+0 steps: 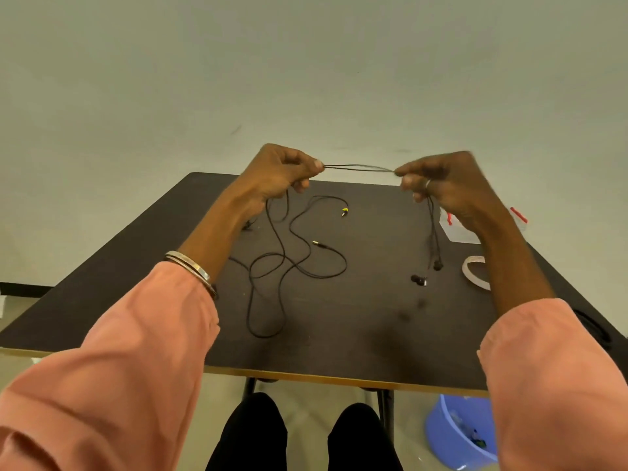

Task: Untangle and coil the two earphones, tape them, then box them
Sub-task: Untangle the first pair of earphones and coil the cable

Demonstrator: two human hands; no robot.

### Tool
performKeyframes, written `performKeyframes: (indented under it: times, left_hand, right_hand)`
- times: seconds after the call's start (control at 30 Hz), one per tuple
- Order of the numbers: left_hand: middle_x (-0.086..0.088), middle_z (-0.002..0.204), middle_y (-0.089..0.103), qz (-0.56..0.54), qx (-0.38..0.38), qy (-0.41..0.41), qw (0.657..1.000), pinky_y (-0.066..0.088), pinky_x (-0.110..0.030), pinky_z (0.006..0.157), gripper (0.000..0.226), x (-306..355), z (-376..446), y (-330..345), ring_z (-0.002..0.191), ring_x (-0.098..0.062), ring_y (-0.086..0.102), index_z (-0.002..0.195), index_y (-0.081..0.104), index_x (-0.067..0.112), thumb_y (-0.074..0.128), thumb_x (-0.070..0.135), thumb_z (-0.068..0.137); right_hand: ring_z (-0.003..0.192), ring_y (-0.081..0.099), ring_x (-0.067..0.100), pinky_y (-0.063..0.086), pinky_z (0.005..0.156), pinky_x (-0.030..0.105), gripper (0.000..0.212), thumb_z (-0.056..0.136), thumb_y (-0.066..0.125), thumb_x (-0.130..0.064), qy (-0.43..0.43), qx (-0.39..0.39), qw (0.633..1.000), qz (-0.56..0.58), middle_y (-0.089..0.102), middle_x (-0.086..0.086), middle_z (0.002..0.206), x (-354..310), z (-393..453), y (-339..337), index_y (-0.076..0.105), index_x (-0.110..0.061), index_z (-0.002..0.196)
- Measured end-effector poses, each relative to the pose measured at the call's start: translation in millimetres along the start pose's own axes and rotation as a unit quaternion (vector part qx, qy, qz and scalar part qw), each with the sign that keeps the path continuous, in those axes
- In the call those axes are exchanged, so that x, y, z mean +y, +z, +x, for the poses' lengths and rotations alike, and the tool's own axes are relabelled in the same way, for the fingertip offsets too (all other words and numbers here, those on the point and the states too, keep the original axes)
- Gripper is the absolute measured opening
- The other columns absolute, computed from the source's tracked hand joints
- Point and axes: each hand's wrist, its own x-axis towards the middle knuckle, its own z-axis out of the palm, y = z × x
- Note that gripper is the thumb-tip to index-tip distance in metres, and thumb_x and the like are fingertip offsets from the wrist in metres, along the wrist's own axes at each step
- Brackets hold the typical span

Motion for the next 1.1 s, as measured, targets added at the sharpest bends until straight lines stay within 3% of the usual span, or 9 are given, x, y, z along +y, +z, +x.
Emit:
performKeyframes:
  times: [0.1, 0.27, 0.37, 0.5, 0.6, 0.7, 0.77, 0.93, 1.1]
  left_hand:
    - [-0.001, 0.065, 0.065, 0.042, 0.018, -0.005, 0.999, 0.030, -0.017, 0.044, 0.020, -3.7, 3.4, -12.4, 0.051, -0.004, 0.052, 0.091, 0.075, 0.011, 0.071, 0.029, 0.085]
    - [-0.008, 0.081, 0.072, 0.092, 0.025, -0.011, 0.995, 0.042, -0.012, 0.046, 0.019, -15.5, 6.5, -18.3, 0.056, -0.007, 0.059, 0.088, 0.074, 0.006, 0.070, 0.024, 0.086]
    - [-0.006, 0.081, 0.074, 0.104, 0.016, 0.003, 0.994, 0.056, -0.037, 0.069, 0.018, -19.8, 10.0, -11.3, 0.061, -0.010, 0.064, 0.085, 0.074, 0.008, 0.071, 0.026, 0.085]
    - [-0.003, 0.074, 0.073, 0.113, 0.005, 0.035, 0.993, 0.054, -0.024, 0.068, 0.019, -13.5, 7.9, 11.6, 0.060, -0.009, 0.064, 0.087, 0.075, 0.006, 0.071, 0.024, 0.086]
    - [-0.004, 0.071, 0.073, 0.099, -0.009, 0.058, 0.993, 0.057, -0.027, 0.068, 0.017, -7.1, 4.2, 30.6, 0.062, -0.013, 0.066, 0.083, 0.075, 0.007, 0.070, 0.023, 0.086]
    - [-0.004, 0.070, 0.072, 0.090, -0.025, 0.076, 0.993, 0.058, -0.034, 0.071, 0.016, -7.5, 0.8, 38.4, 0.064, -0.016, 0.067, 0.078, 0.074, 0.009, 0.070, 0.023, 0.086]
    - [-0.004, 0.071, 0.073, 0.088, -0.034, 0.077, 0.993, 0.058, -0.036, 0.072, 0.014, -10.7, -2.5, 36.2, 0.067, -0.018, 0.068, 0.078, 0.075, 0.012, 0.070, 0.022, 0.086]
    - [-0.005, 0.082, 0.074, 0.137, -0.045, 0.064, 0.987, 0.056, -0.028, 0.081, 0.017, -33.4, -6.4, 15.6, 0.070, 0.002, 0.067, 0.085, 0.074, 0.006, 0.069, 0.022, 0.087]
    - [0.005, 0.071, 0.071, 0.187, -0.011, 0.050, 0.981, 0.048, -0.012, 0.071, 0.020, -51.3, -8.5, -1.4, 0.070, 0.007, 0.064, 0.086, 0.074, 0.010, 0.065, 0.028, 0.090]
  right_hand:
    - [0.066, 0.066, 0.014, 0.059, 0.070, 0.024, 0.015, 0.090, 0.061, -0.003, 0.024, 0.122, 0.992, 0.035, 0.069, 0.014, 0.087, 14.7, 6.3, -6.3, 0.068, -0.001, 0.103]
    - [0.078, 0.066, 0.022, 0.049, 0.062, 0.007, 0.016, 0.091, 0.060, -0.005, 0.133, 0.125, 0.979, -0.087, 0.070, 0.018, 0.098, 41.7, 12.0, -1.0, 0.068, 0.001, 0.104]
    - [0.110, 0.061, 0.028, 0.046, 0.091, 0.029, 0.030, 0.086, 0.068, -0.010, 0.180, 0.025, 0.961, -0.210, 0.066, 0.015, 0.119, 42.1, 10.8, 1.7, 0.066, -0.004, 0.115]
    - [0.136, 0.038, 0.017, 0.029, 0.108, 0.031, 0.069, 0.079, 0.076, -0.030, 0.085, -0.119, 0.971, -0.188, 0.045, 0.000, 0.146, 15.9, 2.4, 21.3, 0.046, -0.017, 0.140]
    - [0.127, 0.047, 0.012, 0.034, 0.108, 0.034, 0.064, 0.081, 0.070, -0.042, 0.028, -0.133, 0.980, -0.144, 0.056, -0.003, 0.135, -3.3, -0.7, 49.1, 0.050, -0.019, 0.137]
    - [0.097, 0.064, 0.012, 0.045, 0.096, 0.047, 0.023, 0.087, 0.065, -0.037, -0.025, -0.111, 0.974, -0.198, 0.073, -0.005, 0.096, -5.5, -1.9, 64.6, 0.071, -0.023, 0.104]
    - [0.077, 0.066, 0.008, 0.051, 0.085, 0.039, 0.011, 0.090, 0.064, -0.029, -0.022, -0.083, 0.985, -0.150, 0.072, -0.005, 0.074, -0.4, -4.0, 57.0, 0.072, -0.023, 0.086]
    - [0.062, 0.063, 0.002, 0.050, 0.068, 0.014, 0.012, 0.092, 0.060, -0.009, 0.016, 0.106, 0.994, -0.002, 0.067, 0.003, 0.069, 10.6, -12.9, 18.6, 0.072, -0.006, 0.093]
    - [0.056, 0.059, 0.009, 0.054, 0.065, 0.024, 0.018, 0.088, 0.055, -0.005, 0.091, 0.322, 0.940, 0.066, 0.066, 0.004, 0.070, 25.5, -15.2, -11.7, 0.072, -0.005, 0.090]
